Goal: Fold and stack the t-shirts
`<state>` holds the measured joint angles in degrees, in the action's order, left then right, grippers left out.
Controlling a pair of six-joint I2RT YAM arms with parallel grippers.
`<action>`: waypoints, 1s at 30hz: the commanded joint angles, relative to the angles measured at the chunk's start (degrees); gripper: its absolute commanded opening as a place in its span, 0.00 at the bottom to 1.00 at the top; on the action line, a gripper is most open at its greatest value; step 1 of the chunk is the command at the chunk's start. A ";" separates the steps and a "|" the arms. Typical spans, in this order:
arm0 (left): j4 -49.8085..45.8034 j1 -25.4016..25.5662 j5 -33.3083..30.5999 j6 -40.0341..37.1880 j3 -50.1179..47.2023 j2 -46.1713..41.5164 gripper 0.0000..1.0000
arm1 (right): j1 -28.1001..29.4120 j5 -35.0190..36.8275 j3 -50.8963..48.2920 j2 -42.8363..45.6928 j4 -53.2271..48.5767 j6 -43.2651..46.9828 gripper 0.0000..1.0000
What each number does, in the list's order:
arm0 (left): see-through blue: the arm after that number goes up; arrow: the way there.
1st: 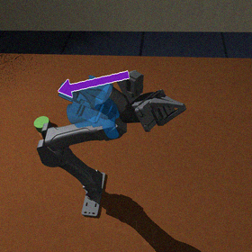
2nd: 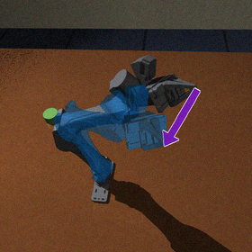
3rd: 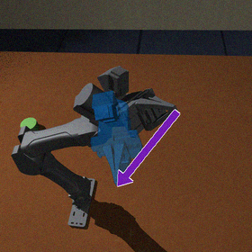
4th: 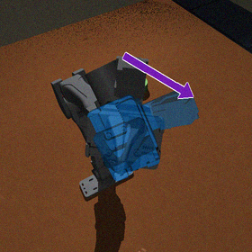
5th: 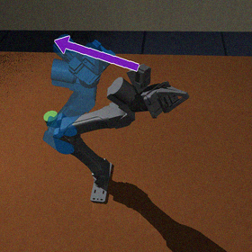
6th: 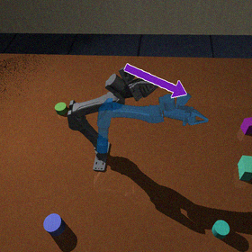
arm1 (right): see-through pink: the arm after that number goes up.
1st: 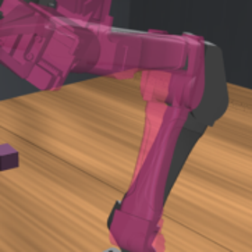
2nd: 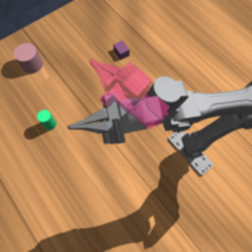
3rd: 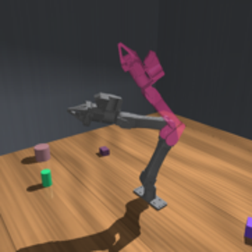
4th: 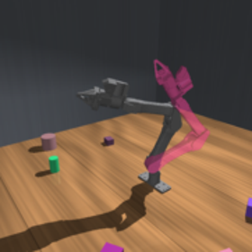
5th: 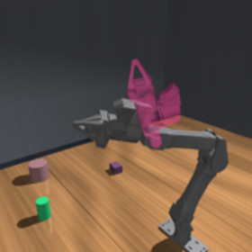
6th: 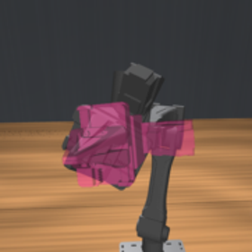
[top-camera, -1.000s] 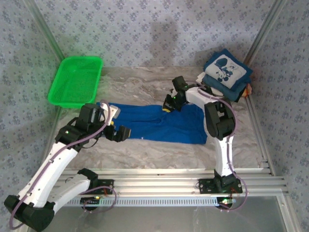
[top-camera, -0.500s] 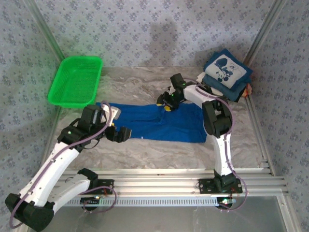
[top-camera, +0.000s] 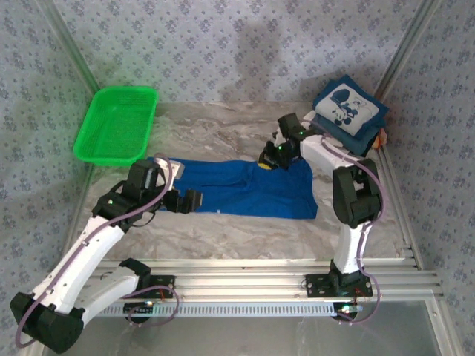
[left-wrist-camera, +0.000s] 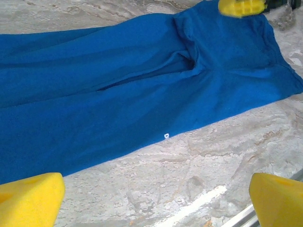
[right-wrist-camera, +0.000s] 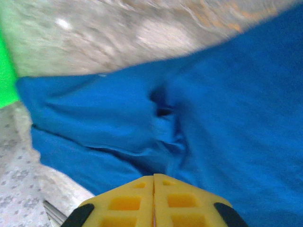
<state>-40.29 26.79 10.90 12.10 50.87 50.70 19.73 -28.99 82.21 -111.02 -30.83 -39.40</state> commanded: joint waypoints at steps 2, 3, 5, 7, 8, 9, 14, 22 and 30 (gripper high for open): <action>1.14 0.20 -2.90 0.21 3.91 -0.79 1.00 | 1.22 1.66 1.73 -5.12 1.75 -0.80 0.04; 1.05 0.09 -3.42 0.20 4.26 -1.01 1.00 | 1.45 1.63 3.09 -6.36 1.21 -0.53 0.04; 0.48 0.08 -4.41 0.20 5.18 -1.60 1.00 | 2.01 1.85 5.80 -9.21 0.10 -0.42 0.03; -0.16 0.02 -5.23 0.16 5.82 -2.35 1.00 | 2.44 1.49 7.69 -11.02 0.04 -0.77 0.03; -0.57 -0.08 -5.67 0.13 6.07 -2.66 1.00 | 2.69 1.57 8.59 -12.04 -0.36 -0.77 0.03; -0.94 -0.12 -5.95 0.12 6.29 -3.03 1.00 | 2.86 1.45 9.46 -12.85 -0.66 -0.68 0.03; -3.02 -0.46 -7.48 -0.14 6.74 -4.40 1.00 | 3.94 0.09 12.94 -14.97 0.38 -1.38 0.06; -3.39 -1.92 -9.37 -0.25 5.18 -5.34 1.00 | 2.94 -7.83 13.17 -17.06 6.50 -3.71 0.27; -2.96 -7.53 -9.27 1.44 4.51 -5.34 1.00 | -3.63 -10.79 6.80 0.46 3.55 0.32 0.52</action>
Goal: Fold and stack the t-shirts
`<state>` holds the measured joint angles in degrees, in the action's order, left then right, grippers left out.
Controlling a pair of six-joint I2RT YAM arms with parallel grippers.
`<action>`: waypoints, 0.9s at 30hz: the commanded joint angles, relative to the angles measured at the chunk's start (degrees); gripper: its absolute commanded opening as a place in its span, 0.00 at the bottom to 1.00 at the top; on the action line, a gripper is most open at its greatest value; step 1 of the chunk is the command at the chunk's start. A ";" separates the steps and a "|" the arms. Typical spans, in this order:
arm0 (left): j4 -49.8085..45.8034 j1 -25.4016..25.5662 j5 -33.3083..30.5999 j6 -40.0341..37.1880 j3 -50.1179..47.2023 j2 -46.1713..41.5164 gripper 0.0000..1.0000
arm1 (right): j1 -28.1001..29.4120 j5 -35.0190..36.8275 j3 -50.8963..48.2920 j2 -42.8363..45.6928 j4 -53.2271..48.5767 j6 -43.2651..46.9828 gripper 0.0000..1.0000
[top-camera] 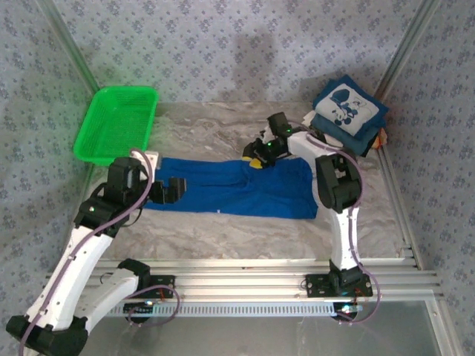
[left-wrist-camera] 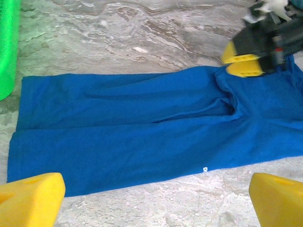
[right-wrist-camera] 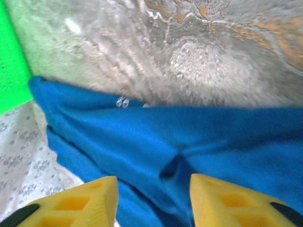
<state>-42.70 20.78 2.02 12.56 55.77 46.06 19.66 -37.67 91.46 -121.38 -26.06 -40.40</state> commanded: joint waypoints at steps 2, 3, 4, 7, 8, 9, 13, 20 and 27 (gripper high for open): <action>-0.07 -2.85 0.08 1.20 -0.74 -0.44 1.00 | -6.09 -1.17 -5.64 17.19 -3.99 3.09 0.59; 0.04 -3.71 0.20 1.52 -0.88 -0.21 1.00 | -7.52 -0.28 -7.06 20.28 -7.00 3.83 0.63; 0.18 -4.50 0.52 1.80 -1.00 0.19 1.00 | -8.80 0.68 -8.33 22.58 -10.50 5.75 0.66; 1.42 -7.56 3.52 3.02 -1.74 1.46 1.00 | -13.69 5.30 -12.94 28.50 -20.66 10.85 0.70; 1.84 -8.70 4.59 3.53 -2.12 2.10 1.00 | -15.33 5.99 -15.50 30.30 -22.16 11.84 0.70; 1.79 -9.76 5.37 4.17 -2.24 3.17 1.00 | -16.79 6.18 -18.76 32.30 -22.42 12.17 0.71; 1.81 -11.68 7.92 5.62 -1.73 7.66 1.00 | -19.04 5.46 -31.48 38.69 -18.33 10.36 0.71; 6.21 -11.81 8.74 5.71 -2.22 11.74 1.00 | -16.14 7.69 -39.65 43.07 -9.82 4.80 0.73; 7.17 -11.00 9.12 3.07 1.11 23.45 0.96 | -8.53 11.67 -42.39 40.34 -3.55 -1.65 0.73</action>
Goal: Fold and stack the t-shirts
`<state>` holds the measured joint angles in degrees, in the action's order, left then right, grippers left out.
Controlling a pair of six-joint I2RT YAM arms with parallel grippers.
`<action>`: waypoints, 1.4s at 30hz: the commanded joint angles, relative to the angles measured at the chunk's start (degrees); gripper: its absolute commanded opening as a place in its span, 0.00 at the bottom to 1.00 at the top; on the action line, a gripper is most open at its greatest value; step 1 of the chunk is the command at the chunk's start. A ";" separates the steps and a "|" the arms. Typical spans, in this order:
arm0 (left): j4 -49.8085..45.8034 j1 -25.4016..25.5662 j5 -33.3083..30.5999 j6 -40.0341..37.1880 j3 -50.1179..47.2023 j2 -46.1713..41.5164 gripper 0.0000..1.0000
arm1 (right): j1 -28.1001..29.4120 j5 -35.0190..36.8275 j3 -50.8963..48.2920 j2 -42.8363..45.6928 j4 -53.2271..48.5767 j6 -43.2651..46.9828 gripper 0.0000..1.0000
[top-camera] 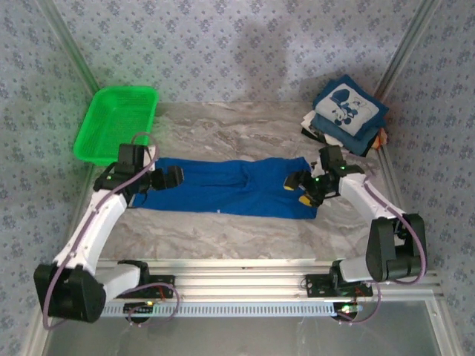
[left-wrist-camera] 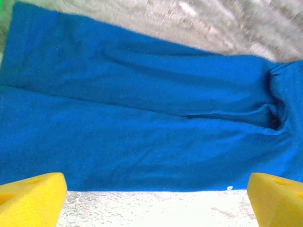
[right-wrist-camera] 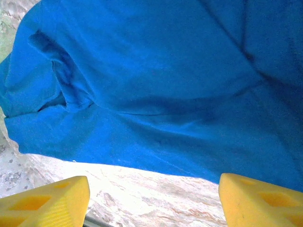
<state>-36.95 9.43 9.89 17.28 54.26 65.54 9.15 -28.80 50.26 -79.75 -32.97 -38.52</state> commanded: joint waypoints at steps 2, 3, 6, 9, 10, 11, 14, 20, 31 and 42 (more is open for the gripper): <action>1.54 0.74 0.35 -1.66 4.01 8.59 0.91 | 3.30 4.73 -1.20 -3.33 4.27 -4.95 0.69; 1.77 0.60 0.32 -1.70 4.70 11.14 0.84 | 3.78 5.79 -1.42 -4.42 5.14 -5.99 0.66; 2.15 0.42 -1.22 -1.75 7.57 18.64 0.64 | 4.93 9.09 -1.15 -8.03 7.05 -8.37 0.56; 1.98 -0.37 -4.07 -0.53 10.27 25.91 0.59 | 6.59 14.39 0.62 -12.10 6.32 -9.85 0.51; 0.89 -0.31 -6.08 0.01 11.13 28.05 0.59 | 7.13 16.25 1.14 -13.24 5.94 -10.25 0.51; -1.01 -0.38 -8.73 1.17 12.52 30.42 0.59 | 7.62 18.25 1.79 -14.64 5.56 -11.26 0.51; -3.08 -0.64 -11.20 4.72 13.19 33.63 0.60 | 8.36 20.65 3.55 -17.52 5.43 -13.79 0.51; -2.76 -0.82 -9.98 10.40 10.53 37.26 0.60 | 9.03 25.14 11.26 -24.76 2.96 -13.34 0.52; -2.60 -0.46 -5.48 16.65 2.45 33.04 0.67 | 7.63 23.39 30.62 -40.60 -4.00 -14.19 0.56; -2.95 -0.38 1.28 20.81 -2.83 27.54 0.71 | 4.92 17.65 66.02 -62.41 -14.38 -8.56 0.56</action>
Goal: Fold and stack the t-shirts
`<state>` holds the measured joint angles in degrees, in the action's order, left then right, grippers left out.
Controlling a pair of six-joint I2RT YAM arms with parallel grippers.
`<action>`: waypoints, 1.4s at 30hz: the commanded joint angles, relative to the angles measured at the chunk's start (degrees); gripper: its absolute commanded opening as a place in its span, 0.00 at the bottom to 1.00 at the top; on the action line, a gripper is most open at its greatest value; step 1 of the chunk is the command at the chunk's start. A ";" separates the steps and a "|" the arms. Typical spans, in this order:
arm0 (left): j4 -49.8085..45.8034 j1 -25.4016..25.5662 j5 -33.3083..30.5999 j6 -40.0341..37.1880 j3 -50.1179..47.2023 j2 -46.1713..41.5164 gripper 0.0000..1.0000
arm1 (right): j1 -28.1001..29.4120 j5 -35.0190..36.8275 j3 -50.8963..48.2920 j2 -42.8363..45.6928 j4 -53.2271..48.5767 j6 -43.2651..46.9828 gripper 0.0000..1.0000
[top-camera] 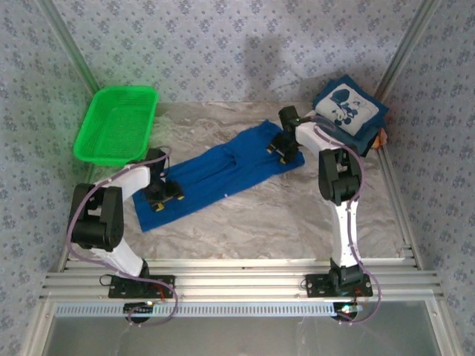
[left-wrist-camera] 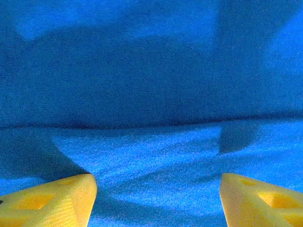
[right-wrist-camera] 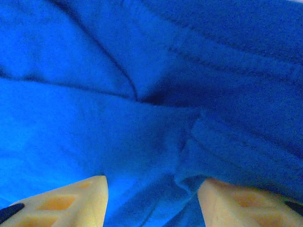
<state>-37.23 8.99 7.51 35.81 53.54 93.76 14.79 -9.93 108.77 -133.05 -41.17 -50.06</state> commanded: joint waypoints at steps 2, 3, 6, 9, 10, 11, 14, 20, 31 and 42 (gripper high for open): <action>-3.16 0.28 4.89 2.75 -1.93 -2.26 0.73 | -0.74 -2.54 16.12 -14.02 -8.00 3.16 0.56; -3.56 0.51 5.58 2.86 -1.52 -3.28 0.75 | -0.73 -3.74 19.83 -16.29 -7.96 2.96 0.56; -5.40 1.83 6.16 1.39 1.79 -7.06 0.81 | -1.12 -8.34 27.43 -20.92 -2.61 0.25 0.56; -5.67 3.38 8.25 -1.60 6.24 -10.49 0.87 | -1.60 -13.22 28.15 -22.22 10.14 -4.56 0.57; -5.74 3.84 8.61 -2.28 7.57 -11.28 0.88 | -1.77 -14.47 28.08 -22.42 14.60 -5.87 0.58; -5.88 4.45 8.52 -3.17 9.20 -11.93 0.89 | -1.78 -15.73 28.54 -22.42 18.53 -7.38 0.60; -6.83 5.24 7.01 -5.79 13.28 -13.25 0.91 | -1.69 -17.85 34.21 -22.10 19.80 -6.44 0.63; -11.08 1.15 5.24 -9.37 18.33 -9.98 0.92 | -1.95 -16.45 32.38 -8.13 9.24 1.92 0.69; -5.54 -2.58 3.24 -14.15 15.83 2.74 0.86 | 2.34 -9.36 -10.82 18.61 16.88 1.96 0.69; 0.74 -1.67 4.77 -10.70 5.87 4.42 0.83 | 3.52 -11.17 -17.35 23.97 17.25 5.01 0.71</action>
<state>-37.67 6.87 11.18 23.73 61.43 97.62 19.07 -20.60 91.81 -112.14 -24.29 -47.42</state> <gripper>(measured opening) 0.828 0.709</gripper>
